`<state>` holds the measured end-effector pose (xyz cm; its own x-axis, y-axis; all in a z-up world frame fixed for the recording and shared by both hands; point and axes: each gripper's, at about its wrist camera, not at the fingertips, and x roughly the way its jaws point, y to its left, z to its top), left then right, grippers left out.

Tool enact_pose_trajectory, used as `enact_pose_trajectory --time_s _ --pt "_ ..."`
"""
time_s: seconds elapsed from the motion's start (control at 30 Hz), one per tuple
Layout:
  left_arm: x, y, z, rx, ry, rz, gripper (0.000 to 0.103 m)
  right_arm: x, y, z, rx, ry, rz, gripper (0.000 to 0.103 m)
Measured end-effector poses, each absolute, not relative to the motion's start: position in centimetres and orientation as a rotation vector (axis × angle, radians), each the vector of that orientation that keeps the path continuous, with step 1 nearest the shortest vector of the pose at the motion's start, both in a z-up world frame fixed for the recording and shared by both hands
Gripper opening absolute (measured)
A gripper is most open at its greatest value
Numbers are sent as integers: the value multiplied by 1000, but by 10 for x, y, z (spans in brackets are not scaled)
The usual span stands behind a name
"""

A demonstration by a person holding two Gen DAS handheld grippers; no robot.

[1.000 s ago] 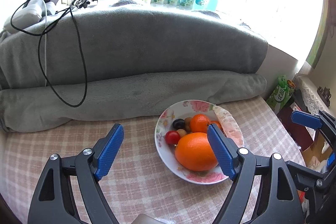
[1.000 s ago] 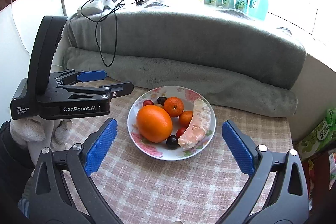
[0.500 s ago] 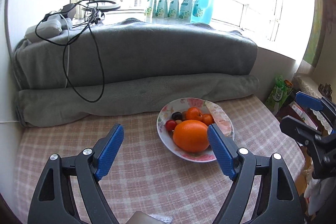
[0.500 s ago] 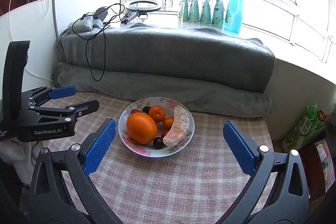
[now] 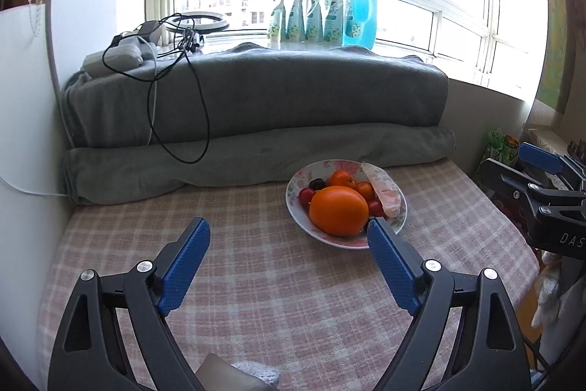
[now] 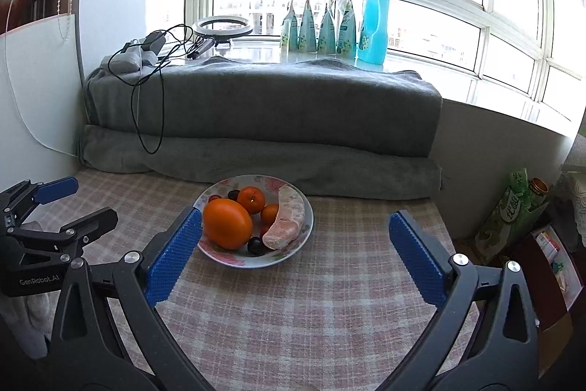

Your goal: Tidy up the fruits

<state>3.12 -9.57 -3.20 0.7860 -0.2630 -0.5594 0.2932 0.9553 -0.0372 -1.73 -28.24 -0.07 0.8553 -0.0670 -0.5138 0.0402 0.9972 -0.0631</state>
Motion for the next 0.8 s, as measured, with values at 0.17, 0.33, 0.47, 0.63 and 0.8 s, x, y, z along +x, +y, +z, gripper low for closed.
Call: enact_pose_trajectory --time_s 0.17,0.33,0.47,0.63,0.8 --pt "28 -96 -33 57 598 -288 88 -19 -284 -4 -51 547 -65 103" --pt "25 -99 -33 71 596 -279 88 -21 -285 -5 -48 548 -71 103" --pt "24 -99 -33 71 598 -279 89 -22 -285 -4 -48 549 -71 103" --pt "22 -99 -33 68 598 -282 89 -23 -285 -4 -47 548 -73 103" --pt "22 -99 -33 68 599 -284 89 -23 -285 -5 -47 552 -69 103"
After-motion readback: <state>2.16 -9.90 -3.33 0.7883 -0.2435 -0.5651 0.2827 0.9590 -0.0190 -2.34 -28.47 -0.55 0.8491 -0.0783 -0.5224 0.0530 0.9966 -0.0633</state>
